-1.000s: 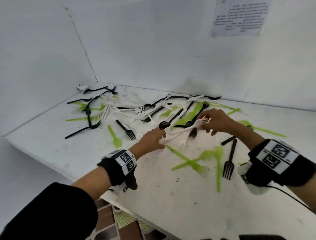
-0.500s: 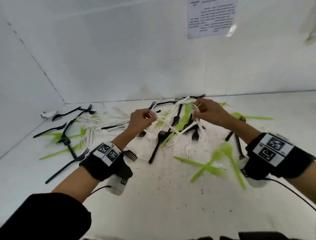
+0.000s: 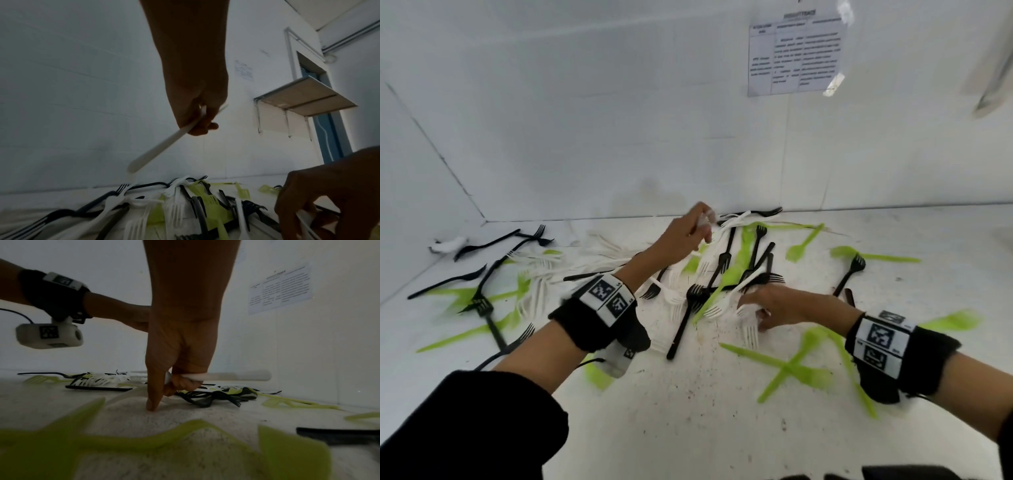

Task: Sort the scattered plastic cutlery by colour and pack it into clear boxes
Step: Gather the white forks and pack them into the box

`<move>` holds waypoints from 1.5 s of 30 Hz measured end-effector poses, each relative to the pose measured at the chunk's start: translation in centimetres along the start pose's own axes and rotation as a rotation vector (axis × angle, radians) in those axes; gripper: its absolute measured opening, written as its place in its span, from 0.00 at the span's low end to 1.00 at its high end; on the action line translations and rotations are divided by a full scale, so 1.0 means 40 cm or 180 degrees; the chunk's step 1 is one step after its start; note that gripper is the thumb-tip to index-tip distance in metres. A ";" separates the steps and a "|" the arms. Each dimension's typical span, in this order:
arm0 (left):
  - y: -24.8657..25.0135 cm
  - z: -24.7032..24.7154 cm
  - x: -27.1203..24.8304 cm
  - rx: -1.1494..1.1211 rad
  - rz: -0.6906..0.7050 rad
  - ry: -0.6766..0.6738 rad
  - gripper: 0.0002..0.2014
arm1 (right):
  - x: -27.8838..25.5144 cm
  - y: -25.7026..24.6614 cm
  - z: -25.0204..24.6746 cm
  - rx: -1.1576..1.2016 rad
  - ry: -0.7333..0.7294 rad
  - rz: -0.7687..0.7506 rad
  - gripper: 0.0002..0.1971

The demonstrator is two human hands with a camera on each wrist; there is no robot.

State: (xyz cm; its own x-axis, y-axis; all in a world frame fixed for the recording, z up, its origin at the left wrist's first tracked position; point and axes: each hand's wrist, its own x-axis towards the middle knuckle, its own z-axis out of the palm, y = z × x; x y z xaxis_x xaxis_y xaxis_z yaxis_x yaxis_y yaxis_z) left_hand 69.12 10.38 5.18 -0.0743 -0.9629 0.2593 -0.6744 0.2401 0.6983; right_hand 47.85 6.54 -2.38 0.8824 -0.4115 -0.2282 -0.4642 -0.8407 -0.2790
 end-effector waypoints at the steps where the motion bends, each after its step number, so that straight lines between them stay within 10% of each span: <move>1: -0.005 0.008 0.003 0.0254 -0.0117 -0.0292 0.07 | 0.002 0.002 0.004 0.0003 0.0000 -0.0054 0.20; 6: -0.073 0.045 -0.025 0.0914 -0.0493 -0.1565 0.14 | -0.002 0.025 0.006 0.0384 0.0158 -0.0369 0.09; 11: -0.118 0.088 -0.080 0.1084 -0.0675 -0.1930 0.29 | -0.023 0.025 -0.053 0.1109 0.0780 -0.0234 0.11; 17: -0.130 0.115 -0.093 0.1351 -0.0482 -0.1647 0.21 | -0.025 0.022 -0.095 0.2542 0.1606 0.0270 0.08; 29: -0.098 0.143 -0.126 0.2066 -0.0255 -0.1272 0.28 | -0.002 0.034 -0.087 0.2702 0.2538 0.0713 0.11; 45: -0.067 0.174 -0.122 0.2030 0.0086 -0.1107 0.19 | -0.018 0.032 -0.105 0.2781 0.2585 0.0573 0.06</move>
State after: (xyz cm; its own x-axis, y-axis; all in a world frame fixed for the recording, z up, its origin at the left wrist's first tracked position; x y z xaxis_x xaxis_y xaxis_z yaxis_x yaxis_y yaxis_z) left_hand 66.17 13.58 -2.62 -0.2546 -0.9666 -0.0302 -0.9583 0.2480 0.1421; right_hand 46.96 4.28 1.34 0.4451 -0.8636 0.2369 -0.2042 -0.3554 -0.9121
